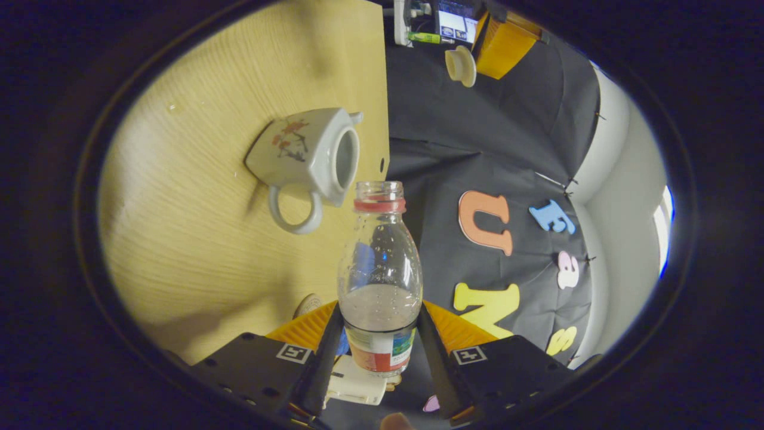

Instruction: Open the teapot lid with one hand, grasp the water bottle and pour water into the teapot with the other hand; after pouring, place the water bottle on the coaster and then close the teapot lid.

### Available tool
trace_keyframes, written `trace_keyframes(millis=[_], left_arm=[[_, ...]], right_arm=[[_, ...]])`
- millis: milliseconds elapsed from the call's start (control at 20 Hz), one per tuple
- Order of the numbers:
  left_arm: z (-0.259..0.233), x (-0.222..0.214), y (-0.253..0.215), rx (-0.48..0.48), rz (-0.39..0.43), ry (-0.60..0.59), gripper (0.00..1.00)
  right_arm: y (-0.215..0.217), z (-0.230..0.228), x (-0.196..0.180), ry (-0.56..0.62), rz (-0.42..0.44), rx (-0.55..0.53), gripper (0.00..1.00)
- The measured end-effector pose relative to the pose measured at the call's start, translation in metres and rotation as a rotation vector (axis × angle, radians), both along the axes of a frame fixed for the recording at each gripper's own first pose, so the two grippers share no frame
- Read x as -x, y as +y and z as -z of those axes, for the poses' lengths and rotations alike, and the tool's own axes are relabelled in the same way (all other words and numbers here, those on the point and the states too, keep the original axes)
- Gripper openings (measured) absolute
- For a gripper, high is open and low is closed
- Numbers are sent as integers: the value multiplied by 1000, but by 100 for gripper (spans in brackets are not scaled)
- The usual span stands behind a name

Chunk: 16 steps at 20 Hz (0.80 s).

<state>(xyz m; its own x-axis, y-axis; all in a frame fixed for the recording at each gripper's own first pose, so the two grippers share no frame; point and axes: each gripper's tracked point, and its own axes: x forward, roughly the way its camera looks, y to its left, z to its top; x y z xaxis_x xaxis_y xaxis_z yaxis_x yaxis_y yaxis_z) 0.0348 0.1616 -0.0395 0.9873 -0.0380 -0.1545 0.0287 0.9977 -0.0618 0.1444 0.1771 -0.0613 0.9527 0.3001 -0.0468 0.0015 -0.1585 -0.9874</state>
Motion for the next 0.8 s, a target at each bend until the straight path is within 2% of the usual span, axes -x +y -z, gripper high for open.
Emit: trace_keyframes(millis=[800], left_arm=[[-3,3,3,10,4,-6,2]], right_arm=[[14,-16,-1,-92,-35,129,70]])
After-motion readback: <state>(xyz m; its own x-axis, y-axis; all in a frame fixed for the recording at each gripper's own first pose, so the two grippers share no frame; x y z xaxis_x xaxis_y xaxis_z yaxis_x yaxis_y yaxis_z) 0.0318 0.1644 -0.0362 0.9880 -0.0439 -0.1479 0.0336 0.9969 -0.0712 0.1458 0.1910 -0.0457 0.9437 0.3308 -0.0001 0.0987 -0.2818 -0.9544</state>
